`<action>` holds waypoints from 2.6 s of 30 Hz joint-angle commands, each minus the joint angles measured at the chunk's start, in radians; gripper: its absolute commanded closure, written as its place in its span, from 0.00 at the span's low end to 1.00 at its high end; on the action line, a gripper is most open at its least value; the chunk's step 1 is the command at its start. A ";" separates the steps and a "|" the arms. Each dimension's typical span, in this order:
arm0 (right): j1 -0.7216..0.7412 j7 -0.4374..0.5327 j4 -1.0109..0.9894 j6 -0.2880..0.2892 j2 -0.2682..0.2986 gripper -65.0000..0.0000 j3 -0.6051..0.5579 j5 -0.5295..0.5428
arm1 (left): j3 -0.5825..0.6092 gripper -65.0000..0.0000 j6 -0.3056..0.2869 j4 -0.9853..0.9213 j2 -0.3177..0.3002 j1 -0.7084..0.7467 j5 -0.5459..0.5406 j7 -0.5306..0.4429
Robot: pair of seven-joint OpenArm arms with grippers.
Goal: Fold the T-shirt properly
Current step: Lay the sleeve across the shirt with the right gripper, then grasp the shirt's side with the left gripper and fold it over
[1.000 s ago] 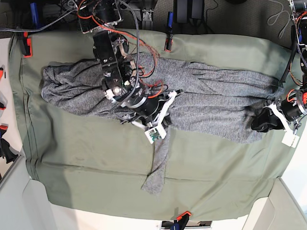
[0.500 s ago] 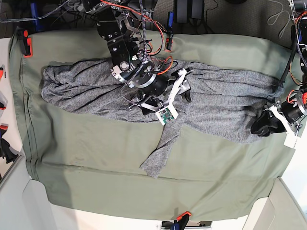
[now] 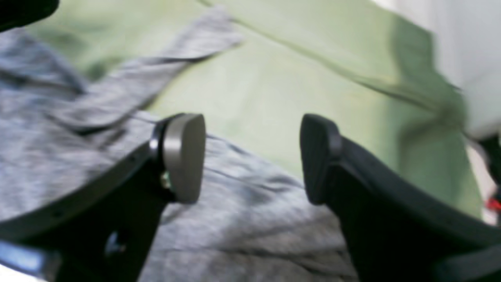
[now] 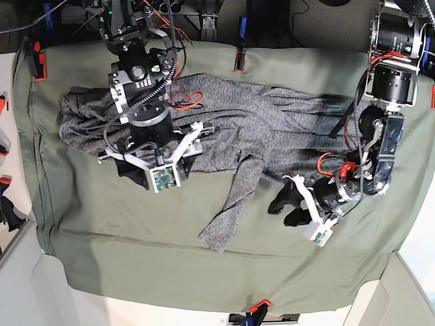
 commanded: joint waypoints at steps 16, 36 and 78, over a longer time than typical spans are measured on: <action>-0.169 0.027 0.022 0.045 0.138 0.42 0.452 0.279 | 0.034 0.45 0.093 -0.399 0.256 -0.207 0.237 -0.130; -0.167 0.064 0.022 0.084 0.099 0.42 0.540 0.385 | 0.160 1.00 0.076 -0.381 0.253 -0.233 0.266 -0.074; -0.167 0.079 0.021 0.084 0.102 0.42 0.540 0.374 | -0.816 0.35 -0.007 0.321 -0.114 0.478 -0.462 0.370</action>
